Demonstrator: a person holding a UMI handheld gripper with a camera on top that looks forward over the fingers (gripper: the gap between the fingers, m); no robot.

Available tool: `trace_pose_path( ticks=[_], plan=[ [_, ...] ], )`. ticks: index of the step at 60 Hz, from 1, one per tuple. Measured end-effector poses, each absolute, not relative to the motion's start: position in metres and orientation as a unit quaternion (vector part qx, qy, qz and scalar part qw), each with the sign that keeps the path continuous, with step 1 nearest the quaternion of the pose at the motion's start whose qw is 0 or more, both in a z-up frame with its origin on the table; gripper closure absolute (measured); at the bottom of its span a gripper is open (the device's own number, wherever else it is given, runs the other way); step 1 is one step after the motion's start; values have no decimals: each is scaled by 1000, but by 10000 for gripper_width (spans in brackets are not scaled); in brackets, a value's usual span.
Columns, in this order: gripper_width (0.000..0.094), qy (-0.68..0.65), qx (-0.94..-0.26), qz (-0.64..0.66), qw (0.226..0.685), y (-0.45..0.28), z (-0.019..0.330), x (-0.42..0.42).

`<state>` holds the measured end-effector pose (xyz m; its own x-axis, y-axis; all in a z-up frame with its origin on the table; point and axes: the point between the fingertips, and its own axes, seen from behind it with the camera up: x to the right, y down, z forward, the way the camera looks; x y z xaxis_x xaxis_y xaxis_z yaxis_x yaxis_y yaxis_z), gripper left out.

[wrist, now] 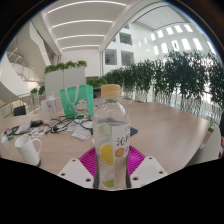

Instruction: Pour water

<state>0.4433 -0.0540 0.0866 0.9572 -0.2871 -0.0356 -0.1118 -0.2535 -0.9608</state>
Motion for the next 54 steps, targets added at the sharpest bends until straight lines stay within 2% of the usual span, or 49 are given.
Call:
trace_pose_path(
  ticks=[3,12,17,20,23,26,30,31,36,42,48,54],
  plan=[
    [615,107,-788,-96,599,-56,110,447],
    [617,6,-763,-210,611,-43,203,430],
    [618,-93,-750,-300,582,-30,247,413],
    [617,-169,-730,-366,553,-19,252,384],
    [619,-255,-709,-421,505,-14,253,364],
    [618,-334,-676,-461,468,-2,238,337],
    [618,-434,-617,-521,399,6,225,310],
    [619,-462,-603,-533,373,1,233,303],
    [618,-550,-534,-571,294,12,206,283],
    [618,-620,-453,-607,206,16,203,272],
    [618,-650,-407,-624,149,19,205,265],
    [618,-662,-401,-620,128,19,203,260]
  ],
)
